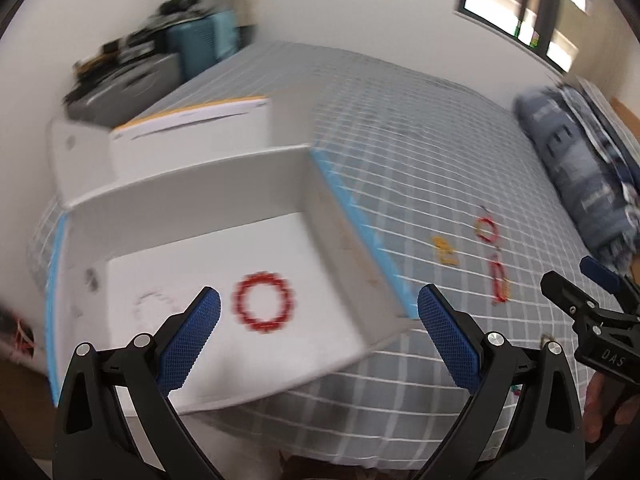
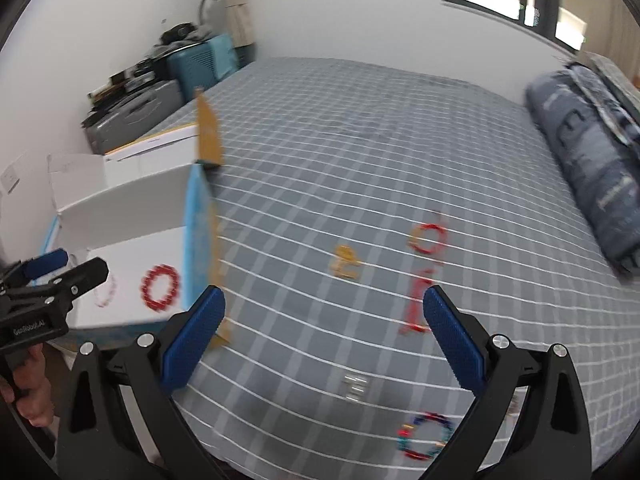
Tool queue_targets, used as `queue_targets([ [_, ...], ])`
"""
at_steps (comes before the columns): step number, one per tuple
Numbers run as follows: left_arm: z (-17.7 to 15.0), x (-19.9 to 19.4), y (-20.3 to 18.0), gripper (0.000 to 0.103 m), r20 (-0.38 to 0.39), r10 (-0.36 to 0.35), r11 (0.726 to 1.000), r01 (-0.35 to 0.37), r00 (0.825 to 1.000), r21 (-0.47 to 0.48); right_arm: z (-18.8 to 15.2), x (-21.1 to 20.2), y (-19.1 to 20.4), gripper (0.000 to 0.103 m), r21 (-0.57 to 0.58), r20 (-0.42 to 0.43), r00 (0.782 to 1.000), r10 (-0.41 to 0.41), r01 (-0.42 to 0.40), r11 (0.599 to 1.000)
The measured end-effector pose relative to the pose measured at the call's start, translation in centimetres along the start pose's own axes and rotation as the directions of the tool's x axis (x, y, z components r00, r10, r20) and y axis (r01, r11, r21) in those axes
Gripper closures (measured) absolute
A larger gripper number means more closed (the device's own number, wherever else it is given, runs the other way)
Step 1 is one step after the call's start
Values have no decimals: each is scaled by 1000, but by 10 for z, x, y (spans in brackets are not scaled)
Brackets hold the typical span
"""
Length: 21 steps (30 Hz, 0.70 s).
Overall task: Organize jewelry
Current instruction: 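Move both tools back over the remaining jewelry on the bed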
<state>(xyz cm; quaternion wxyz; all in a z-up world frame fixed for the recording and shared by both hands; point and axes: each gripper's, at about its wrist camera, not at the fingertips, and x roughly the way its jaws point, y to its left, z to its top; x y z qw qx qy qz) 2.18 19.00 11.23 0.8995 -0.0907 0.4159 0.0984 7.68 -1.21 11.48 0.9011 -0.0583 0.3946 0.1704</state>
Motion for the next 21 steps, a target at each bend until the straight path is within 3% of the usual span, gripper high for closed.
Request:
queue_targets([
  [11, -31, 45, -132, 6, -77, -153, 979, 162, 985, 126, -69, -15, -122, 8, 95, 6, 990, -142, 141, 985],
  [18, -66, 91, -178, 6, -146, -204, 962, 226, 968, 153, -117, 11, -179, 8, 197, -32, 987, -160, 163, 967],
  [21, -77, 105, -188, 6, -146, -191, 962, 214, 971, 167, -129, 23, -190, 7, 207, -55, 987, -154, 162, 965],
])
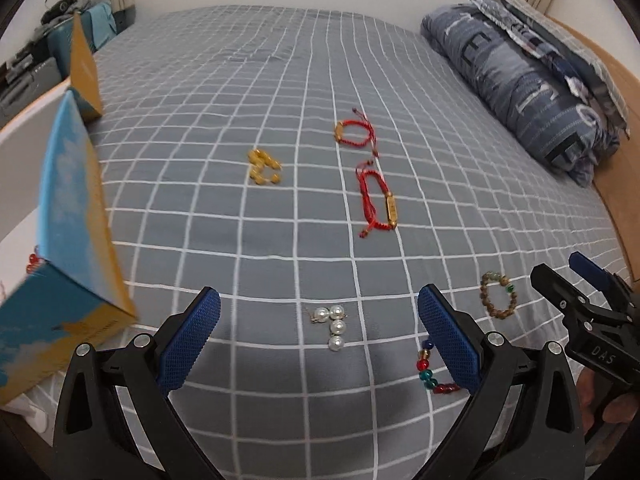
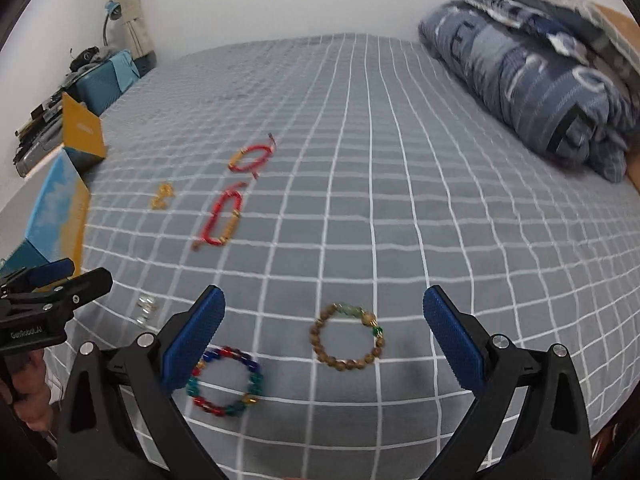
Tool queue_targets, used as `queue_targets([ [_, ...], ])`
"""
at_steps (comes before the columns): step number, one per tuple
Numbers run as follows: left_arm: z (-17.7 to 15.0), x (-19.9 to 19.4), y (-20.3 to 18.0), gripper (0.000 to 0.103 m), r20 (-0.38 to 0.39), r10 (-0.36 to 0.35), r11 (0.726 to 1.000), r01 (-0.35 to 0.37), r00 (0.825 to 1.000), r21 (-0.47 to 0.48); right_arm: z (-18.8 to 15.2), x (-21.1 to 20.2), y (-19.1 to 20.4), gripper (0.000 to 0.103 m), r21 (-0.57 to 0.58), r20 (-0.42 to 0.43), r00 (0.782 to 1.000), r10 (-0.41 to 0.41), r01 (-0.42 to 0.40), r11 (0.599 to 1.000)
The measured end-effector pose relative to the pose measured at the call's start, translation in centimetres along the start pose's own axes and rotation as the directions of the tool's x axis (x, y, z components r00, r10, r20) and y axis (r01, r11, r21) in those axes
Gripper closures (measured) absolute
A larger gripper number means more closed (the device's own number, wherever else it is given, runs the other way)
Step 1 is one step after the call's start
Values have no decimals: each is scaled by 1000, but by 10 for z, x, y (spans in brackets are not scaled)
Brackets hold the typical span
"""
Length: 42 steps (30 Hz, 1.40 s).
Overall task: Organize jewelry
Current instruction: 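Move both tools back over the remaining jewelry on the bed, then grasp the pearl earrings with left tool while right tool grasps wooden bracelet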
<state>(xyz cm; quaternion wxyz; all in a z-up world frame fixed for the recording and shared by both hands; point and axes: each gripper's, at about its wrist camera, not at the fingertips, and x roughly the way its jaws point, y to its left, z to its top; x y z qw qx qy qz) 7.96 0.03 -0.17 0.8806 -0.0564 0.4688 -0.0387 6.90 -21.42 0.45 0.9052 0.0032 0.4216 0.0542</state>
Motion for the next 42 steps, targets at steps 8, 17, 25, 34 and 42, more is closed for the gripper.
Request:
queue_targets([
  [8, -19, 36, -5, 7, 12, 49, 998, -50, 999, 39, -26, 38, -15, 8, 25, -30, 999, -19, 20, 999],
  [17, -35, 59, -2, 7, -13, 61, 997, -60, 998, 47, -43, 68, -8, 8, -17, -103, 994, -21, 20, 1000],
  [25, -40, 62, -5, 7, -8, 91, 993, -91, 996, 71, -44, 72, -15, 8, 6, -112, 993, -35, 36, 999],
  [34, -40, 54, -6, 47, 9, 91, 992, -92, 996, 90, -44, 71, -15, 35, 1, -108, 993, -55, 56, 998],
  [42, -38, 49, -3, 81, 13, 82, 993, -83, 997, 87, -44, 69, -11, 95, -33, -97, 991, -95, 92, 995],
])
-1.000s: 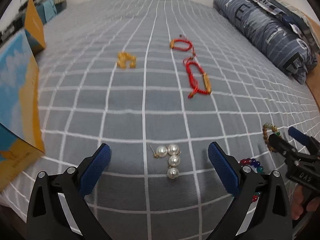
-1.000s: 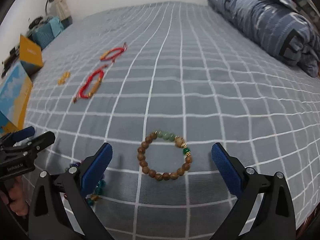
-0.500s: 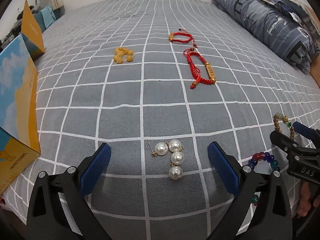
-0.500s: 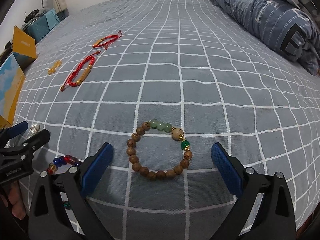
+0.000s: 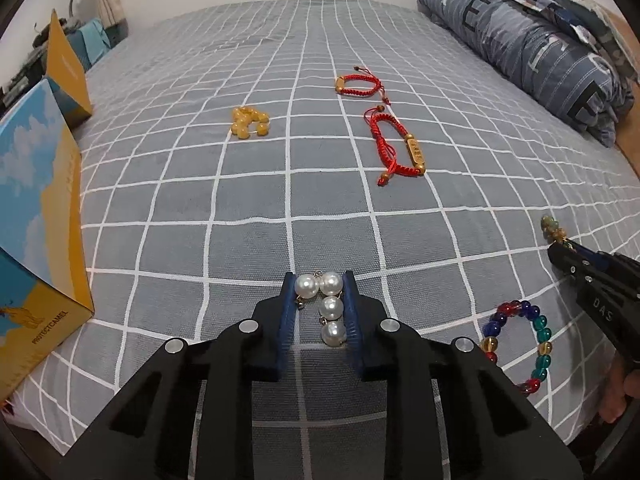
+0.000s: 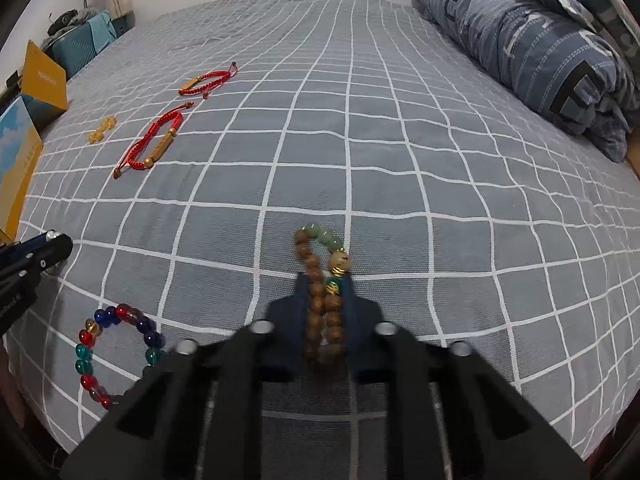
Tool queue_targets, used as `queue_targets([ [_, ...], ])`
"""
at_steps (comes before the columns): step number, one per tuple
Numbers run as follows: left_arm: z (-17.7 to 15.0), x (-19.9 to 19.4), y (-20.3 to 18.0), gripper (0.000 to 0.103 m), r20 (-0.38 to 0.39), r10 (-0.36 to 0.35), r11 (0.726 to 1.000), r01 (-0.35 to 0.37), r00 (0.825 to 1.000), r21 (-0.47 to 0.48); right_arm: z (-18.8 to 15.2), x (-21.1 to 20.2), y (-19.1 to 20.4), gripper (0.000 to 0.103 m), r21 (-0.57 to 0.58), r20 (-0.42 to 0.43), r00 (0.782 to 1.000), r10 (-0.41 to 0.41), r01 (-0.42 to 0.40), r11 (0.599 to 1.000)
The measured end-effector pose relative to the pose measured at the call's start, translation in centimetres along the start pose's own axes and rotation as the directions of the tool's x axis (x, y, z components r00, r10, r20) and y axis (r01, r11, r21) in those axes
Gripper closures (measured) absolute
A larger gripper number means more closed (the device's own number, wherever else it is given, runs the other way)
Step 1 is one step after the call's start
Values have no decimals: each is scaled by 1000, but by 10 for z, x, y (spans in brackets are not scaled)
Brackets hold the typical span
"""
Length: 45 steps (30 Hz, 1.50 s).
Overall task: Organize jewelry
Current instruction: 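Grasp the pearl earrings with left tool while right tool grasps wooden bracelet, then carry the pearl earrings and wooden bracelet over the white box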
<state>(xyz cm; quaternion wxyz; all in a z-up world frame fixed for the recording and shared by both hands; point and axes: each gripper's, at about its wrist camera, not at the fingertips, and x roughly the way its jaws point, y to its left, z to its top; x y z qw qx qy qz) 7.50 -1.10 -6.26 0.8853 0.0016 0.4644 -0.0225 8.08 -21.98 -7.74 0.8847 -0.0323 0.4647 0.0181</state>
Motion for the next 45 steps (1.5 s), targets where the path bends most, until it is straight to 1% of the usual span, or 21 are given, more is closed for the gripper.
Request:
queue_targets([
  [7, 2, -4, 3, 81, 20, -23, 1000, 24, 1000, -18, 1, -7, -4, 96, 29, 35, 999, 12, -13, 999],
  [14, 6, -10, 7, 81, 48, -37, 998, 39, 998, -43, 3, -19, -5, 96, 44, 92, 996, 10, -14, 999],
  [24, 9, -30, 8, 81, 130, -23, 999, 29, 991, -45, 8, -36, -4, 96, 55, 162, 987, 11, -20, 998],
  [29, 17, -42, 13, 81, 169, 6, 999, 3, 986, -51, 14, -44, 1, 96, 55, 185, 983, 5, -16, 998],
  [34, 34, -57, 23, 81, 191, 43, 997, -30, 981, -69, 33, -52, 15, 96, 39, 196, 980, -5, -2, 999],
  [38, 49, -79, 34, 81, 217, 63, 997, -52, 974, -56, 53, -58, 32, 96, 22, 201, 980, -2, -2, 1000],
  [42, 68, -107, 66, 81, 237, 113, 991, -93, 965, -93, 80, -71, 58, 96, -6, 220, 975, 25, -24, 1000],
  [43, 71, -113, 76, 81, 235, 119, 989, -96, 965, -110, 88, -76, 68, 96, -19, 227, 973, 36, -32, 999],
  [45, 78, -127, 101, 81, 216, 155, 981, -125, 964, -148, 104, -88, 93, 96, -58, 248, 967, 50, -37, 998],
])
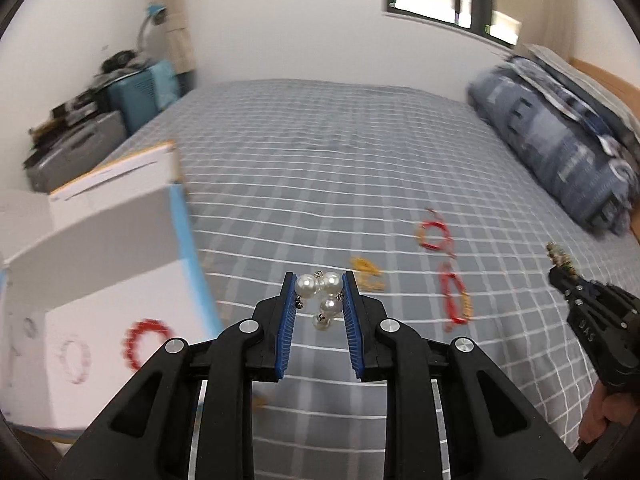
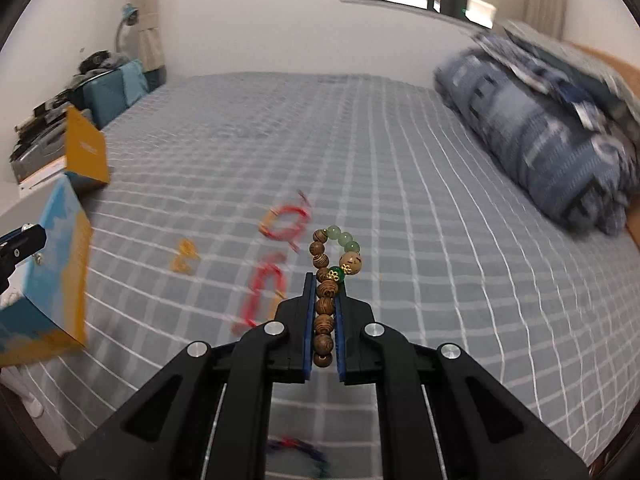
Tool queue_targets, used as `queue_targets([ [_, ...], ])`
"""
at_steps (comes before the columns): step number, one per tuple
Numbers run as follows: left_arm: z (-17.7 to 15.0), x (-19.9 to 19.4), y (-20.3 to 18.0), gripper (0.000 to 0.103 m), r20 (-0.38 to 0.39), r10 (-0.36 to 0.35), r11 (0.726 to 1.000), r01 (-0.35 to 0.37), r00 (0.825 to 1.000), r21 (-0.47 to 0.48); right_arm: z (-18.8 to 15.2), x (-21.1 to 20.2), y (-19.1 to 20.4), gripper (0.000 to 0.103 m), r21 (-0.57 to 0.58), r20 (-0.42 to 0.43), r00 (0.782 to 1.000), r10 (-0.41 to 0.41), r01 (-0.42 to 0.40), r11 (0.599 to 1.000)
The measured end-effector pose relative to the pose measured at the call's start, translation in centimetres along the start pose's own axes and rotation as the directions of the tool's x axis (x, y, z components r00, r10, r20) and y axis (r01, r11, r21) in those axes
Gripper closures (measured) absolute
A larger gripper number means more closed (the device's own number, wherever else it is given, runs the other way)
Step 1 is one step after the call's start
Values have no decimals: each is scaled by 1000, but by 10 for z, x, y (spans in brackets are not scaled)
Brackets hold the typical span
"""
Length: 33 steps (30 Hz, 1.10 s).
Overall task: Organize jewelry
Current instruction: 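Carry the pearl earrings and wooden bracelet over the white box, then open left tool to drop pearls while right tool drops wooden bracelet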
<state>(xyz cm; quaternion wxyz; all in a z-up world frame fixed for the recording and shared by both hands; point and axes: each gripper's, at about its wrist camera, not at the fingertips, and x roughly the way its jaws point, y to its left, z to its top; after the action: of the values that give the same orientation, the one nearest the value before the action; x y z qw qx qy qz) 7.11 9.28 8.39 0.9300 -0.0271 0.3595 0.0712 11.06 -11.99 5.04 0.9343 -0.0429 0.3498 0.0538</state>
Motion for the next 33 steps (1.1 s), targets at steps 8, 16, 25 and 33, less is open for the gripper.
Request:
queue_targets([
  [8, 14, -33, 103, 81, -13, 154, 984, -155, 988, -93, 52, -26, 118, 96, -149, 49, 991, 122, -113, 982],
  [16, -9, -48, 202, 81, -103, 279, 937, -294, 955, -189, 58, -29, 242, 96, -282, 6, 971, 239, -228, 932],
  [25, -40, -40, 268, 81, -238, 273, 909, -331, 932, -255, 36, -20, 328, 96, -322, -137, 928, 347, -373, 870],
  [33, -56, -14, 283, 81, -357, 211, 906, -319, 910, -278, 18, 5, 361, 96, -353, -288, 908, 303, -395, 848],
])
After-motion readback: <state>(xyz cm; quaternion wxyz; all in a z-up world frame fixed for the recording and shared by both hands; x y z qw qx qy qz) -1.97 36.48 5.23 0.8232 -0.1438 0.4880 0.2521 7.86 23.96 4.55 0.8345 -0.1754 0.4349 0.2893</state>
